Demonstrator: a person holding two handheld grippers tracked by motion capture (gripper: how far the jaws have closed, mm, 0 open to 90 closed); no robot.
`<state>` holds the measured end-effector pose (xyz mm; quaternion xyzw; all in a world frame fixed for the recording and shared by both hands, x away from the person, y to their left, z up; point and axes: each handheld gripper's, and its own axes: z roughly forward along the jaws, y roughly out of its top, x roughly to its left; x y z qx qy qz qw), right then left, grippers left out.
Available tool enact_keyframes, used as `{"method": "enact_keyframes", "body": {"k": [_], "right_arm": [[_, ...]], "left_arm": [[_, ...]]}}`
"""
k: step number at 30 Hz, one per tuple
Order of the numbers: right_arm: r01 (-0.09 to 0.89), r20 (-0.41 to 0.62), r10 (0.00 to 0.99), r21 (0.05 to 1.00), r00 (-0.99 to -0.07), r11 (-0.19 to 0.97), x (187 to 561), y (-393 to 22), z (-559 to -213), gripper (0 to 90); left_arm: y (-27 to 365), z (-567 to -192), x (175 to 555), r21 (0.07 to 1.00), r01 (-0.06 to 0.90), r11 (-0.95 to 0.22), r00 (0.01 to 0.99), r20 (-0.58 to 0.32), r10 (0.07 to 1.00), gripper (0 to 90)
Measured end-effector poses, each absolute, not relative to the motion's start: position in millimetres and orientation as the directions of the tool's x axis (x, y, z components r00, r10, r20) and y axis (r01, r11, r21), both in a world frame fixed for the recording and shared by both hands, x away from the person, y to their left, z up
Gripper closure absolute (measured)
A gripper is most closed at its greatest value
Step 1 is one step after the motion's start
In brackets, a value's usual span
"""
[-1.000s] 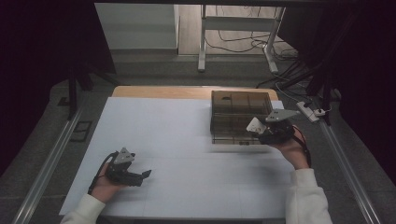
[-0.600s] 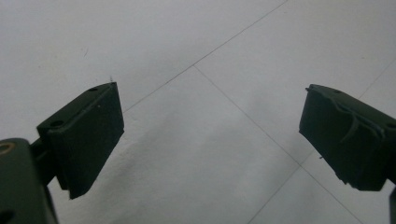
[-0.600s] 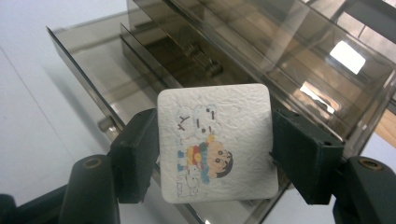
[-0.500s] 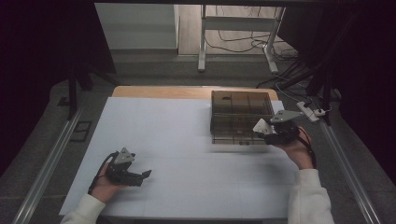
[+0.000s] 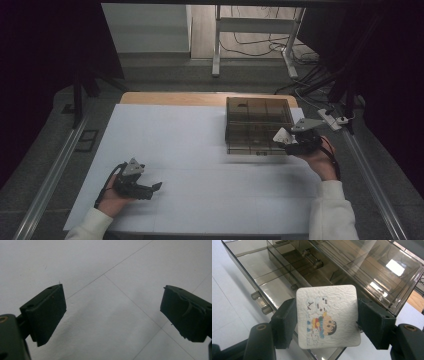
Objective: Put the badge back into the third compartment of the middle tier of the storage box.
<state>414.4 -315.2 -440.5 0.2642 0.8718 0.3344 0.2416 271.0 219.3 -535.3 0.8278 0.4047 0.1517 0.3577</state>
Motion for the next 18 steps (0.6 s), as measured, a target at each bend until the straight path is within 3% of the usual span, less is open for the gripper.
{"method": "enact_keyframes", "body": {"k": [11, 18], "right_arm": [[0.294, -0.257, 0.600, 0.687, -0.758, 0.665, 415.8, -312.3, -445.4, 32.8], [0.302, -0.234, 0.603, 0.696, -0.763, 0.652, 415.5, -309.8, -446.6, 25.5]], "left_arm": [[218.8, -535.8, 271.2, 0.712, 0.563, -0.420, 0.628, -0.039, 0.777, 6.6], [218.8, -535.8, 271.1, 0.712, 0.563, -0.420, 0.629, -0.040, 0.776, 6.6]]}}
